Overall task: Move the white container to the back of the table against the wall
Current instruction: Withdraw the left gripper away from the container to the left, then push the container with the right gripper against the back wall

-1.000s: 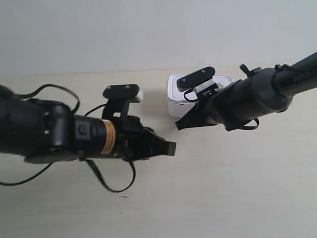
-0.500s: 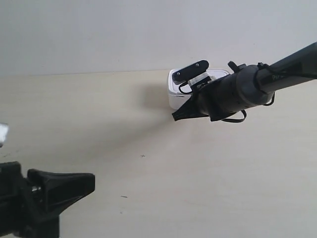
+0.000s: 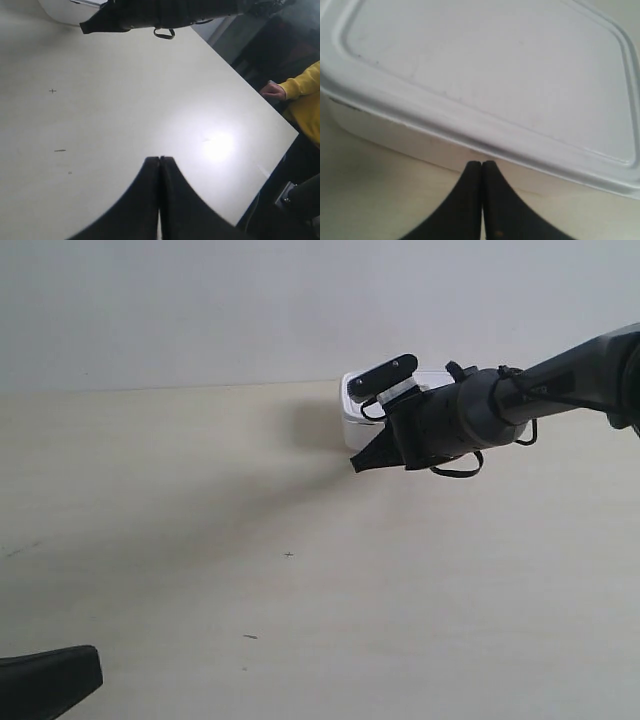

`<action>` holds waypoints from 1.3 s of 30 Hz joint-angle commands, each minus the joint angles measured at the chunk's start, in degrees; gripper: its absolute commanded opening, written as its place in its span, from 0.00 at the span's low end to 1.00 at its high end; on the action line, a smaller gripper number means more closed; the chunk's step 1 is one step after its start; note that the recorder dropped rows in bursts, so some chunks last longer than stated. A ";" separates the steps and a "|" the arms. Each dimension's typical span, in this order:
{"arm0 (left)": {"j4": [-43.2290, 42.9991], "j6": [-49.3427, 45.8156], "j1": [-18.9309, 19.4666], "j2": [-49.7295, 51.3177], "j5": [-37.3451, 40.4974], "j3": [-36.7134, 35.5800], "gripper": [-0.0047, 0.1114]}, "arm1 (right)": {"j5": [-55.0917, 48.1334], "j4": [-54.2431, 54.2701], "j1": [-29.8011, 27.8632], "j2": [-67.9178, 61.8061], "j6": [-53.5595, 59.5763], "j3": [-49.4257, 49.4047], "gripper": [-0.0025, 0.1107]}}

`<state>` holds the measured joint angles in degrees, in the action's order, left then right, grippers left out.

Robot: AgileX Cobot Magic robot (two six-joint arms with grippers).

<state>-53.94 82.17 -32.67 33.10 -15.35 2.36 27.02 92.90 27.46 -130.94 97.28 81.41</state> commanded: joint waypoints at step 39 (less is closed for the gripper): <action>-11.79 11.28 -0.07 -5.99 -0.17 -2.12 0.04 | 5.72 7.05 -2.25 -9.98 16.25 18.57 0.02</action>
<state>-65.53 93.15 -32.67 27.37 -15.22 0.44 32.42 100.24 25.75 -140.80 112.96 99.39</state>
